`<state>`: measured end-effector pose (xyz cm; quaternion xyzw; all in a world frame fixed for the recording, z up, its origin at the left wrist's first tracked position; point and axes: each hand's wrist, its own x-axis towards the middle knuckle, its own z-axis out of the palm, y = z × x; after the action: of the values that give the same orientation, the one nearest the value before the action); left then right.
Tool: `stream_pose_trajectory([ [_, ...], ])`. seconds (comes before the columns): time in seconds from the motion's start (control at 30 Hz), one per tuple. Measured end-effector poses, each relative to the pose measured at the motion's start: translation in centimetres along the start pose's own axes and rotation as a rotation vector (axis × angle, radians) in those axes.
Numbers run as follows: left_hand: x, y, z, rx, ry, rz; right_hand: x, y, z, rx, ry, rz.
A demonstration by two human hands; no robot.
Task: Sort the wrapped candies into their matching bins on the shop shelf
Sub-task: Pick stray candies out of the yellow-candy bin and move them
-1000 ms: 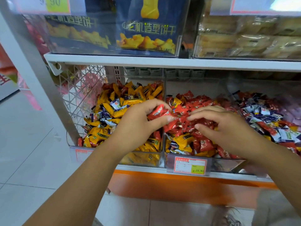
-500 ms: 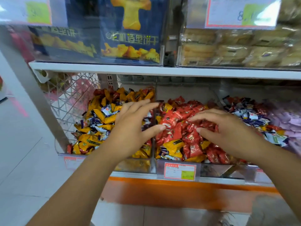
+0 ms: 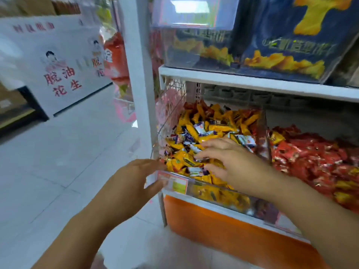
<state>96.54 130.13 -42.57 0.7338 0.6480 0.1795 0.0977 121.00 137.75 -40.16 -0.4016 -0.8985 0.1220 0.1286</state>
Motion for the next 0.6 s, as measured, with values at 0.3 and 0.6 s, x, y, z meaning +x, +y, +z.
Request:
stream_pose_trajectory([
  [0.3, 0.3, -1.2, 0.0, -0.031, -0.019, 0.054, 3.6, 0.7, 1.7, -0.160, 0.032, 0.091],
  [0.6, 1.2, 0.5, 0.5, -0.033, 0.072, 0.038, 2.7, 1.4, 0.8, -0.019, 0.024, 0.165],
])
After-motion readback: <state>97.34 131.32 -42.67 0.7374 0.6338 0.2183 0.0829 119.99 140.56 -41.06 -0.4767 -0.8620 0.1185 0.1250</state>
